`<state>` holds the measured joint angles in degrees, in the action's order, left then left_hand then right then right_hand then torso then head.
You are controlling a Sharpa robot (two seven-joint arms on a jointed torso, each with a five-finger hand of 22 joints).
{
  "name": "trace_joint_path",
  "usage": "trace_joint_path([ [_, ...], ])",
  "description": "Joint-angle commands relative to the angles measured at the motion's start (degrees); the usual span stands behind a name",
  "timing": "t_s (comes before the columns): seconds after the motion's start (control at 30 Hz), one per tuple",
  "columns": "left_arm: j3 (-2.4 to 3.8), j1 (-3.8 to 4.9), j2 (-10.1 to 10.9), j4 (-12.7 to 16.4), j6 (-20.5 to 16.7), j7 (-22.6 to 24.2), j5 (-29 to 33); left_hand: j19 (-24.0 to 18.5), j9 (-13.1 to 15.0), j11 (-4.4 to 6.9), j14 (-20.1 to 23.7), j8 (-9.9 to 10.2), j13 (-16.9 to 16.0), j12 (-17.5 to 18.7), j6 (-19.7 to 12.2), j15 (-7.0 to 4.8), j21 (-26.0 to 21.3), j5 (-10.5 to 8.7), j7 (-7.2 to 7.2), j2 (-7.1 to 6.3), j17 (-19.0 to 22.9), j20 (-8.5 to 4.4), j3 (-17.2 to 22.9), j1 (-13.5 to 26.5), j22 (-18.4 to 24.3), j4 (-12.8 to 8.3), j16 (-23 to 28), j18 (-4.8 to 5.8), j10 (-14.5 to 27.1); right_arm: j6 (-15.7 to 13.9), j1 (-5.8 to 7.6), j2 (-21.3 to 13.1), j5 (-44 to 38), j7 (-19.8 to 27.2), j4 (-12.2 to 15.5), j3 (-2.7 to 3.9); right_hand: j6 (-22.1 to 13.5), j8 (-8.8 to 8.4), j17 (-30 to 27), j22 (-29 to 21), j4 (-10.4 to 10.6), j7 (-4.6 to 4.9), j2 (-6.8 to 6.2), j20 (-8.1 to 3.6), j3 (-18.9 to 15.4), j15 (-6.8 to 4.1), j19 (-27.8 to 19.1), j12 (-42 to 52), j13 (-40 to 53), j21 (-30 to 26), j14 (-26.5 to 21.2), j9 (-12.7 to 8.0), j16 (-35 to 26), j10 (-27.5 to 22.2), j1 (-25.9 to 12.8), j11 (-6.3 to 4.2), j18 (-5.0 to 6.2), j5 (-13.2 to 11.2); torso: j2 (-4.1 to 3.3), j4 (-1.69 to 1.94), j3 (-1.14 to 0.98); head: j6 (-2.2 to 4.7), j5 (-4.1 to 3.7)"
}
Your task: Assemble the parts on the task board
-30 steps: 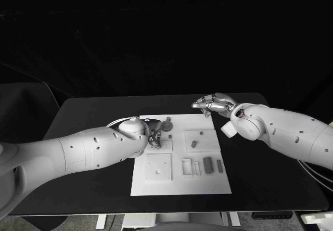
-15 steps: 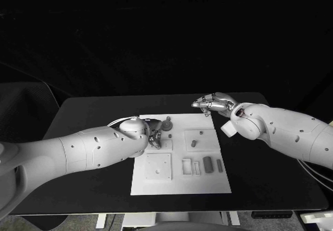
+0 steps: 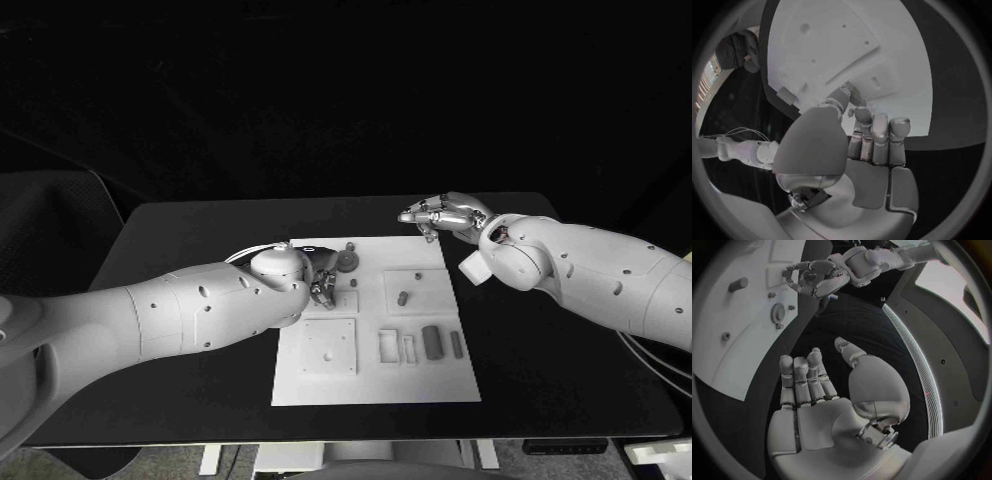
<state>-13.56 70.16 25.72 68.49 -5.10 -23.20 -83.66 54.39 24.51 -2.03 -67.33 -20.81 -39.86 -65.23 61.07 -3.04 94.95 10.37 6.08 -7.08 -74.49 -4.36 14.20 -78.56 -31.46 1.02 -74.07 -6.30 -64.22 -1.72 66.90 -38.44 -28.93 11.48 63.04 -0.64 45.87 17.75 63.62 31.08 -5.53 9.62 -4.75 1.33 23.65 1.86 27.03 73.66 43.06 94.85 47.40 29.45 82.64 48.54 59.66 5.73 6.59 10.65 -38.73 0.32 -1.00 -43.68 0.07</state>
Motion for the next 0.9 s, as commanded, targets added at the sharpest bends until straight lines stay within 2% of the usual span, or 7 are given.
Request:
trace_joint_path([
  [0.03,0.03,-0.10,-0.20,-0.01,-0.94,0.49,-1.94,-0.27,1.27,0.05,0.39,-0.19,0.05,0.26,3.66,-0.09,1.76,0.16,1.47,0.54,0.05,-0.17,0.03,-0.03,0.09,0.24,-0.19,-4.01,0.51,0.61,0.01,0.02,0.23,0.25,0.15,0.03,0.15,0.22,0.00,-0.02,-0.14,-0.04,0.22,-0.04,-0.22,-0.06,-0.35,-0.13,-0.08,0.02,0.01,0.07,-0.05,-0.21,-0.29,-0.05,-0.82,-0.17,-0.01,-0.02,-0.01,0.02,-0.03],
  [0.3,0.03,-0.16,-0.36,0.03,-1.83,1.41,-3.04,-0.26,1.30,0.10,0.38,-0.19,0.07,0.26,3.69,-0.12,1.73,0.22,1.41,0.60,0.16,-0.22,0.24,-0.49,0.12,-0.07,-0.22,-4.09,0.48,0.66,0.01,0.00,0.23,0.21,0.16,0.03,0.16,0.24,0.01,-0.02,-0.15,-0.04,0.23,-0.04,-0.22,-0.06,-0.34,-0.11,-0.08,0.04,0.02,0.07,-0.03,-0.20,-0.28,-0.05,-0.82,-0.17,-0.02,0.00,0.01,-0.04,-0.09],
  [0.9,0.03,-0.21,-0.46,-0.09,1.85,2.76,-3.04,-0.27,1.33,0.13,0.39,-0.18,0.10,0.27,3.71,-0.15,1.69,0.22,1.38,0.60,0.26,-0.24,0.42,-0.90,0.16,-0.39,-0.23,-4.15,0.48,1.00,0.01,-0.02,0.23,0.03,0.16,0.03,0.17,0.27,0.01,-0.02,-0.15,-0.04,0.25,-0.04,-0.24,-0.05,-0.32,-0.10,-0.09,0.07,0.05,0.08,0.00,-0.18,-0.29,-0.04,-0.81,-0.17,0.00,-0.01,0.00,-0.20,-0.17],
])
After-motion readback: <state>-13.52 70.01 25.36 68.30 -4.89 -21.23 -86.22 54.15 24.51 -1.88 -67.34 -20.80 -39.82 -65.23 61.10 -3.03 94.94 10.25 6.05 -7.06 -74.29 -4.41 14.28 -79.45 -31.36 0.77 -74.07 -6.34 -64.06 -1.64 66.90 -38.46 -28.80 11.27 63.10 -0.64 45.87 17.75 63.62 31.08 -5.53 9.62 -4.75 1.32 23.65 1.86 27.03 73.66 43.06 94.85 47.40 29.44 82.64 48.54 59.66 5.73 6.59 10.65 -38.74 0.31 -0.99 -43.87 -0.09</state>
